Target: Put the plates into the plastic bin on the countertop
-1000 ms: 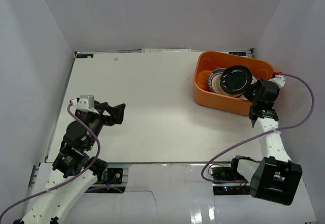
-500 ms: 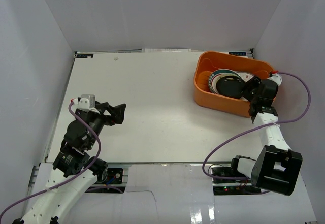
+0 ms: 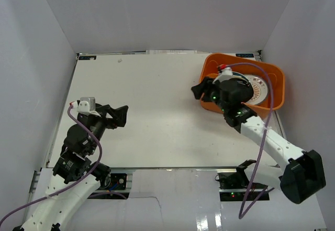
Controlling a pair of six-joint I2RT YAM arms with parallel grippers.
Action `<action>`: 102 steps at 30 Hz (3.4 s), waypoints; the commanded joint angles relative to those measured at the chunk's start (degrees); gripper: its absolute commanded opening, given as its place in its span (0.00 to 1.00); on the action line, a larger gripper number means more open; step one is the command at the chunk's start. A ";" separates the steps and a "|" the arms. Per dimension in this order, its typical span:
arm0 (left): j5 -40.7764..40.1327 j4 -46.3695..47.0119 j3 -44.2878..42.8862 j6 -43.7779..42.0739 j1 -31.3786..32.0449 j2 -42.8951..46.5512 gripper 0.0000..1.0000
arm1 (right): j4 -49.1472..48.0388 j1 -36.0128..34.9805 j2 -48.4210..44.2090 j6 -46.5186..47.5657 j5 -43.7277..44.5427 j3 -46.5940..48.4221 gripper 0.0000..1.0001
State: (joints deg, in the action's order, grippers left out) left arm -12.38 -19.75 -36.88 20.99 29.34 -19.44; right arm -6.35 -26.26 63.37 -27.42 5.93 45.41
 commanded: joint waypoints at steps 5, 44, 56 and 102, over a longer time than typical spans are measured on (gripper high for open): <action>-4.76 1.55 -8.02 -0.60 -0.43 1.07 0.98 | -10.61 -23.80 26.59 -4.13 -1.08 14.75 0.61; -5.28 2.52 1.29 -0.78 -1.57 5.55 0.98 | -9.30 -34.73 98.25 -34.71 -13.76 86.07 0.33; -8.44 0.77 -1.95 -2.36 -1.57 6.69 0.98 | -24.93 -34.73 72.03 -29.11 -8.58 53.27 0.08; 6.14 -2.14 1.20 -1.48 -1.13 1.69 0.98 | 3.54 38.92 3.09 -1.58 3.12 -2.61 0.52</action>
State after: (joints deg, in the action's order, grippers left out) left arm -6.61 -22.24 -35.44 19.97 28.21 -17.32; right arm -2.50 12.32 69.60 -29.34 6.81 42.26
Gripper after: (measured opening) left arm 0.979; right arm 0.440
